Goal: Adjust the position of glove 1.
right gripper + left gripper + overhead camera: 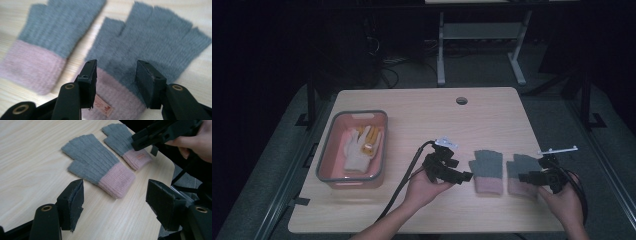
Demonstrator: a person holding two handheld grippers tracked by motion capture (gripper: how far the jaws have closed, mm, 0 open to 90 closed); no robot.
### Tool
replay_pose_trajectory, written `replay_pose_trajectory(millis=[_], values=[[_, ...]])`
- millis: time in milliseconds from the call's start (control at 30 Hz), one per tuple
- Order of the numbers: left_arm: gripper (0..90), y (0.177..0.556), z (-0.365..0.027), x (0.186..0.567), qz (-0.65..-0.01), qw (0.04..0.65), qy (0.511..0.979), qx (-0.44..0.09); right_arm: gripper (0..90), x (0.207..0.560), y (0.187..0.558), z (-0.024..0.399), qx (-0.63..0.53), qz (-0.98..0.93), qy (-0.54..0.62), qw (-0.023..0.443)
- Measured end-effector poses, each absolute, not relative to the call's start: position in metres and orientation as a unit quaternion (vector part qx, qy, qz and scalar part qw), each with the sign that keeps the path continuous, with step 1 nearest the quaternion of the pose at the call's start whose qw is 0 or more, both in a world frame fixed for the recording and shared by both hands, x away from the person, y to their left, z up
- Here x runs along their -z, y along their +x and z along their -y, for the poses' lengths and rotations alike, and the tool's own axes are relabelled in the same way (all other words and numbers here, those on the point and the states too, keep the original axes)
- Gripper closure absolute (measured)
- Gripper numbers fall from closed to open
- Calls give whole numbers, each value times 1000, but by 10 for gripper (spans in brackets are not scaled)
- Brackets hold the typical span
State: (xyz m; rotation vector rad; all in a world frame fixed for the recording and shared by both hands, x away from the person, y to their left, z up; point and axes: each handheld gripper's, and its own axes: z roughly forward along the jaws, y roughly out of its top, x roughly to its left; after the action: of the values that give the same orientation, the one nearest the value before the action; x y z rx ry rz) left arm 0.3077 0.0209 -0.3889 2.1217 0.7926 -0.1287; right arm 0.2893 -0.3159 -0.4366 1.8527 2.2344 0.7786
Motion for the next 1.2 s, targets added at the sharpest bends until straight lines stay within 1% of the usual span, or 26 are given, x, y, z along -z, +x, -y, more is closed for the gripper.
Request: replay_pose_trajectory(millis=[133, 233, 433, 600, 833, 1033, 1200], values=[[306, 308, -20, 389, -317, 427, 845, 59, 520, 445, 290, 316, -249, -743, 618, 70], [304, 308, -18, 389, -316, 429, 844, 61, 523, 445, 293, 316, -236, -749, 617, 54], [302, 306, -14, 392, -317, 426, 845, 62, 543, 444, 299, 311, -210, -762, 611, 51], [300, 305, -10, 399, -313, 420, 850, 65, 578, 444, 297, 306, -203, -761, 613, 66], [297, 301, -8, 408, -315, 419, 848, 76, 666, 444, 297, 306, -207, -755, 619, 61], [297, 302, -11, 409, -317, 418, 848, 74, 783, 444, 299, 308, -212, -749, 626, 55], [296, 301, -11, 410, -320, 424, 844, 77, 815, 444, 300, 310, -217, -742, 632, 49]])
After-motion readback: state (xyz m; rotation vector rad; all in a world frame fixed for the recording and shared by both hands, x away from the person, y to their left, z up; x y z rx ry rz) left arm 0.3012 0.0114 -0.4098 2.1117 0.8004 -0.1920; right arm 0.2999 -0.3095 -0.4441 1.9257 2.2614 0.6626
